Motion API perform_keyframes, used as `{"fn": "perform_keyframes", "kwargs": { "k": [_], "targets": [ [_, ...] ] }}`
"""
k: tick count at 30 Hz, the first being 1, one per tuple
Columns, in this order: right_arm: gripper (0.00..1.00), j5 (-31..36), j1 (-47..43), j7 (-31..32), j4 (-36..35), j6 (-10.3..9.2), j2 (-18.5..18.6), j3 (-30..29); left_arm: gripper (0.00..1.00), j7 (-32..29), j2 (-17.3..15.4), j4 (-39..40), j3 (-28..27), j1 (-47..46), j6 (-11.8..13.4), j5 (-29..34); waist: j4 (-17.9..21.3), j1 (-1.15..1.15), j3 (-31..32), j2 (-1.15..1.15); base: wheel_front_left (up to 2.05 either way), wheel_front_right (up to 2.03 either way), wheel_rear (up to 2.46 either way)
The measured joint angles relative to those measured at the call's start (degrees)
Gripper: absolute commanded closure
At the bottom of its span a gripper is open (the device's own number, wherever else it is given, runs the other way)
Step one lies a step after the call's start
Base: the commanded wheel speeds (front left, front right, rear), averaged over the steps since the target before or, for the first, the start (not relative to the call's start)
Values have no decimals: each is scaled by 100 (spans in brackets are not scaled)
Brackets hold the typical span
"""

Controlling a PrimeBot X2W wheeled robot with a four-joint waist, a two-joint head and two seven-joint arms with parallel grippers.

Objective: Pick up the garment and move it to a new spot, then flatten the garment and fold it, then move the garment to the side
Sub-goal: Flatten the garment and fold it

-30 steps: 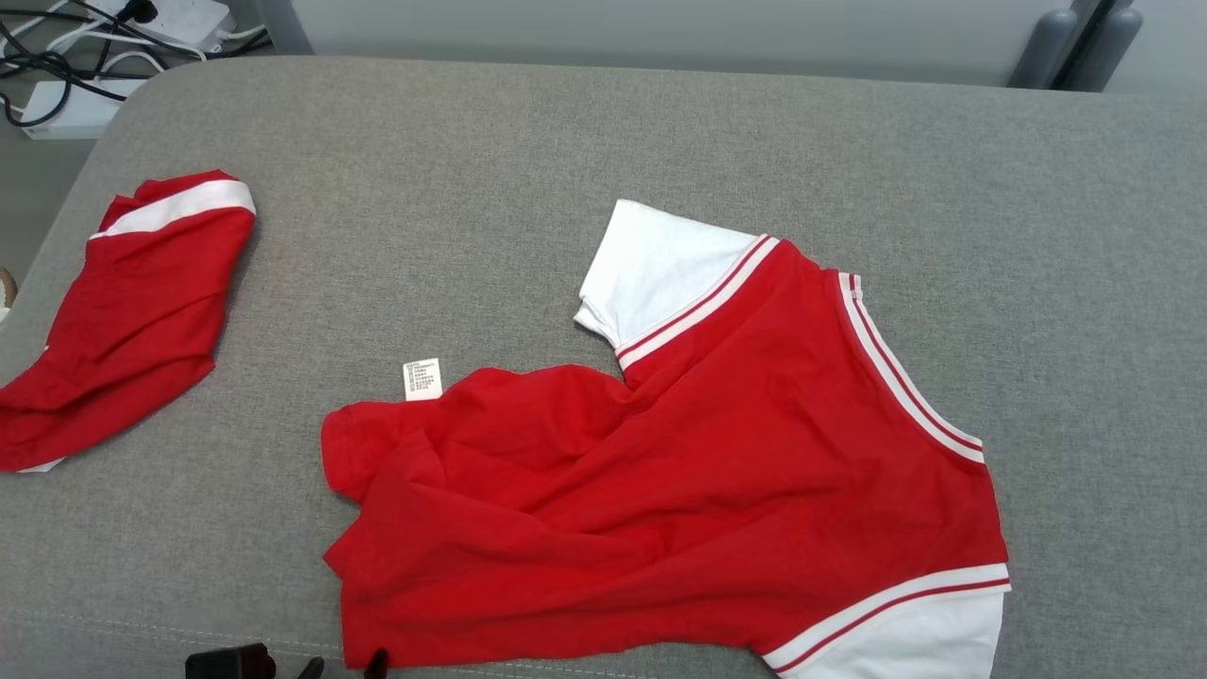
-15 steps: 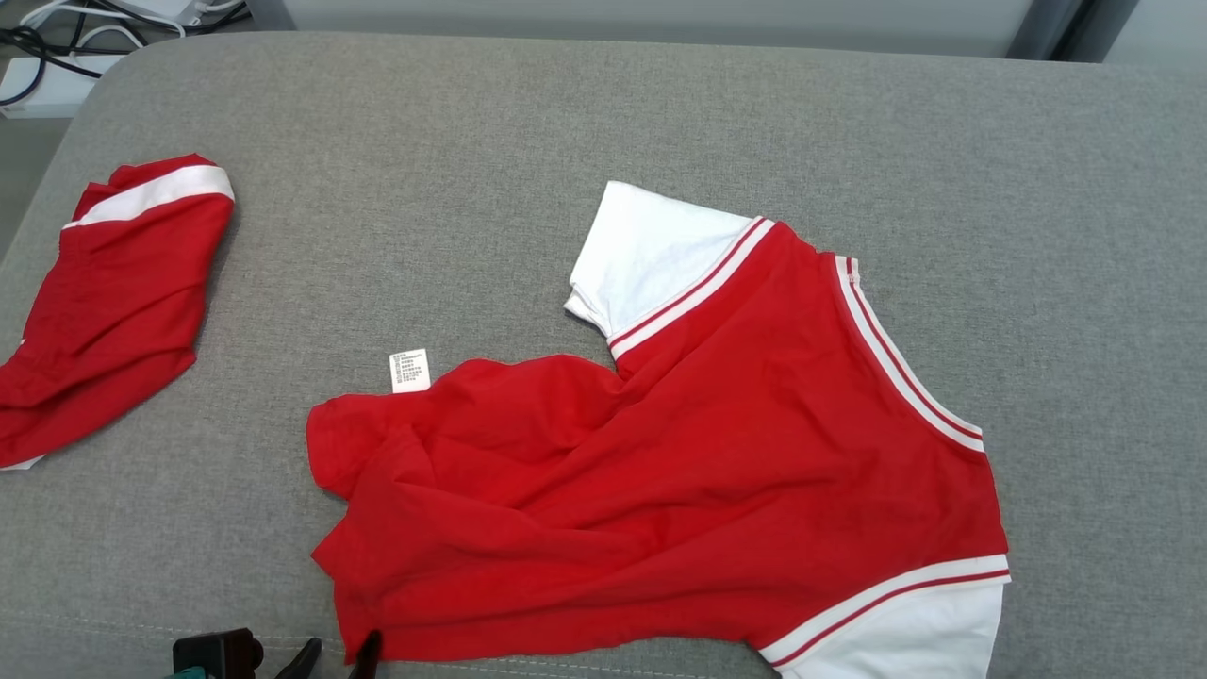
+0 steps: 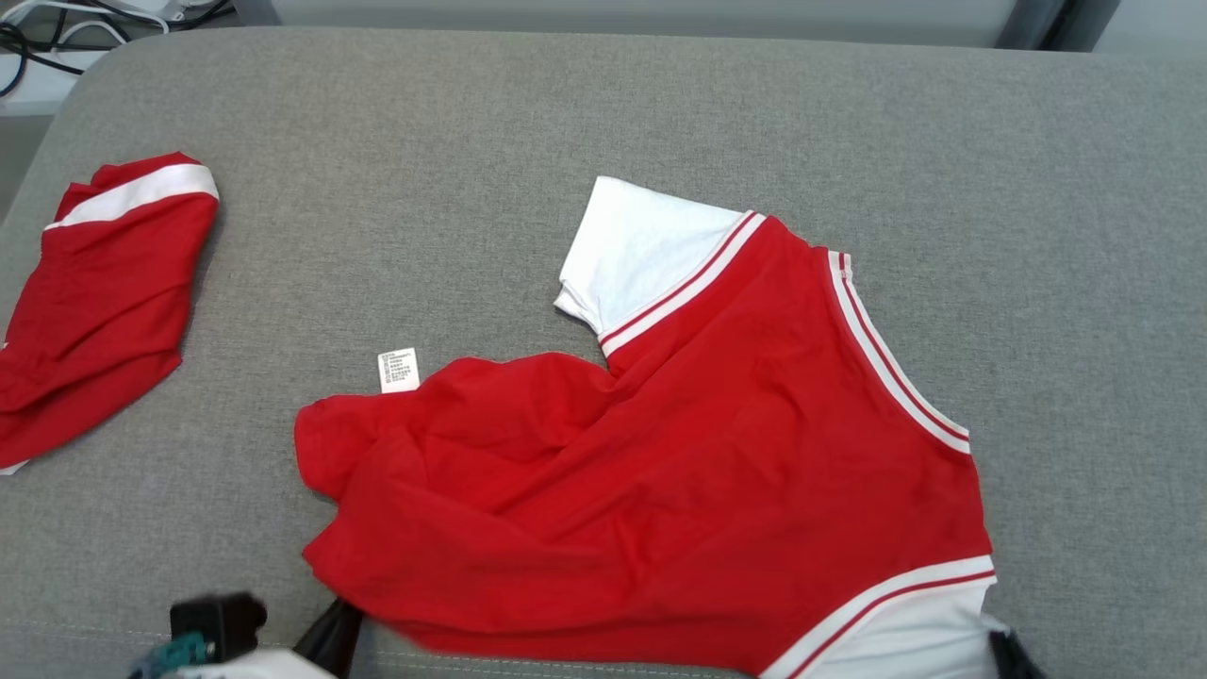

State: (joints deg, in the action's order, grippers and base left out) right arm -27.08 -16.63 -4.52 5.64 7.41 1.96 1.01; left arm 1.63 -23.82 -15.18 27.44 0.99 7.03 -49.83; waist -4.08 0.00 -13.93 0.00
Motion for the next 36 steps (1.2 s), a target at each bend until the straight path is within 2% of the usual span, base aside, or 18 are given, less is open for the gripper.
{"fn": "perform_keyframes", "kwargs": {
  "k": [4, 6, 7, 10, 12, 15, 19, 22, 25, 27, 33, 36],
  "targets": [
    [100, -713, 83, 242, -638, 0, 1, -269, 100, -193, -165, 1363, -57, -118, 220, 125, 14, 0, -68, 0, 0, 0, 0],
    [100, -1017, 361, 479, -944, 0, -2, -454, 100, -457, -345, 1896, -91, -236, 208, 85, 20, 0, -124, 0, 0, 0, 0],
    [100, -1113, 623, 603, -1025, 0, 24, -533, 100, -642, -445, 2052, -92, -377, 166, 66, 27, 0, -154, 0, 0, 0, 0],
    [100, -1612, 2035, 1243, -846, 0, 119, -625, 100, -1357, -638, 2118, -163, -1294, -275, -370, 121, 0, -220, 0, 0, 0, 0],
    [100, -1788, 3459, 1661, -220, -1, 241, -612, 100, -1887, -653, 1719, -294, -2353, -572, -725, 229, 0, -259, 0, 0, 0, 0],
    [100, -1826, 5897, 1660, 1039, -1, 258, -662, 100, -2394, -552, 532, -454, -4347, -810, -875, 410, 0, -277, 0, 0, 0, 0],
    [100, -1464, 8583, 767, 2590, -1, 213, -594, 100, -2006, -277, -900, -710, -6758, -1060, -573, 672, 0, -178, 0, 0, 0, 0],
    [100, -1293, 9607, 335, 3334, -1, 276, -312, 100, -1522, -58, -1557, -778, -7964, -1234, -357, 825, 0, -77, 0, 0, 0, 0],
    [100, -1233, 9743, 298, 3565, 0, 467, 190, 100, -1232, -45, -1811, -693, -8477, -1361, -172, 881, 0, -128, 0, 0, 0, 0],
    [100, -1433, 9314, 423, 3548, 0, 638, 522, 100, -1096, 51, -1965, -642, -8288, -1386, -235, 823, 0, -173, 0, 0, 0, 0],
    [100, -2401, 6684, 556, 3030, 0, 1113, 894, 100, -386, 404, -2285, -322, -5858, -1408, -426, 557, 0, -426, 0, 0, 0, 0],
    [100, -2832, 5791, 448, 2967, -1, 1151, 921, 100, 41, 558, -2495, -141, -4753, -1402, -409, 478, 0, -536, 0, 0, 0, 0]
  ]
}}
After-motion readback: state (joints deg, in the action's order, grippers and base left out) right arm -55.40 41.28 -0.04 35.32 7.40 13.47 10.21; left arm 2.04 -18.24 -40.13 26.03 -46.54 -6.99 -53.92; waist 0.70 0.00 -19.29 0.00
